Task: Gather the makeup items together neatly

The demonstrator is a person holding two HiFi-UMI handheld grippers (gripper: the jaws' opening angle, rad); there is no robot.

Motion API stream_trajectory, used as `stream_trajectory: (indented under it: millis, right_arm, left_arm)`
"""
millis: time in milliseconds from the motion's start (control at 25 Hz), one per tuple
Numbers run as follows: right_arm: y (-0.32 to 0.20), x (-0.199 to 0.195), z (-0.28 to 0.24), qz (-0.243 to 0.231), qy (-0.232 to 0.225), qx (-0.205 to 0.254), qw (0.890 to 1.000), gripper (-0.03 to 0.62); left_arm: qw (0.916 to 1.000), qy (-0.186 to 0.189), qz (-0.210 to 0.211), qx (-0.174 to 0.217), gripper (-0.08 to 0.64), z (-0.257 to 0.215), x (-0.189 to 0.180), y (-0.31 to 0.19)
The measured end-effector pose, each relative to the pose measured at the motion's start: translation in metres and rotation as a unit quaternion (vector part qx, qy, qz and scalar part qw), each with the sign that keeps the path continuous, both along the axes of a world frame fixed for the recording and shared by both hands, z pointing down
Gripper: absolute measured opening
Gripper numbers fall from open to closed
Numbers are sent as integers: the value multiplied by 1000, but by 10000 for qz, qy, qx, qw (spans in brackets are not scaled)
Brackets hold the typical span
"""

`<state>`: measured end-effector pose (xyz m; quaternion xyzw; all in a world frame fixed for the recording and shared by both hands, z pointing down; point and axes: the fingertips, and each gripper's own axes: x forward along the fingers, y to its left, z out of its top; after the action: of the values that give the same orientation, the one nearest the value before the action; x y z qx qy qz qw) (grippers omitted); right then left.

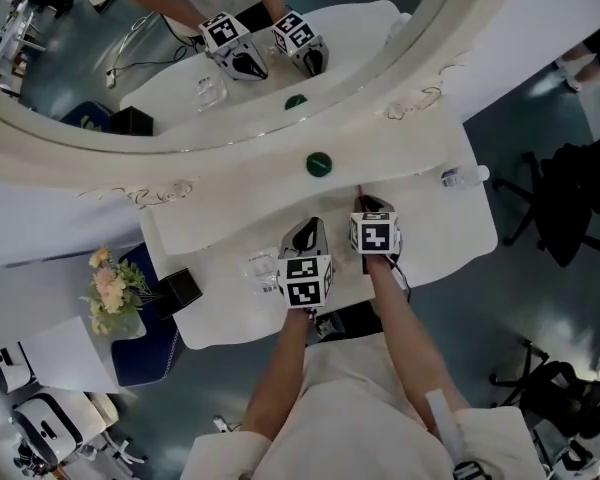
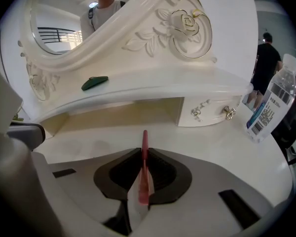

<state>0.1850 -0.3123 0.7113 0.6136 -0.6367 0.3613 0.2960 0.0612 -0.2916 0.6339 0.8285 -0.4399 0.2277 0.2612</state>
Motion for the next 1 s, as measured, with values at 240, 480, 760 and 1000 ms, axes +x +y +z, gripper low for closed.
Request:
stream_trajectory:
  millis: [240, 480, 760, 1000]
  right_arm:
    - [4, -5, -5, -174, -33, 100, 9998, 75]
    - [16, -9, -15, -233, -26, 235, 9995, 75]
    - [44, -11, -23, -344, 59, 302, 9989, 75]
    - [73, -10, -21, -465, 143, 256, 9985, 75]
  left_arm:
    - [10000, 14, -12, -3, 16, -1, 0, 5]
    - [10000, 52, 2, 75, 16, -6, 1, 14]
    - [9999, 114, -43, 92, 16, -10, -3, 34]
    - [9999, 79, -87, 80, 15, -9, -7, 54]
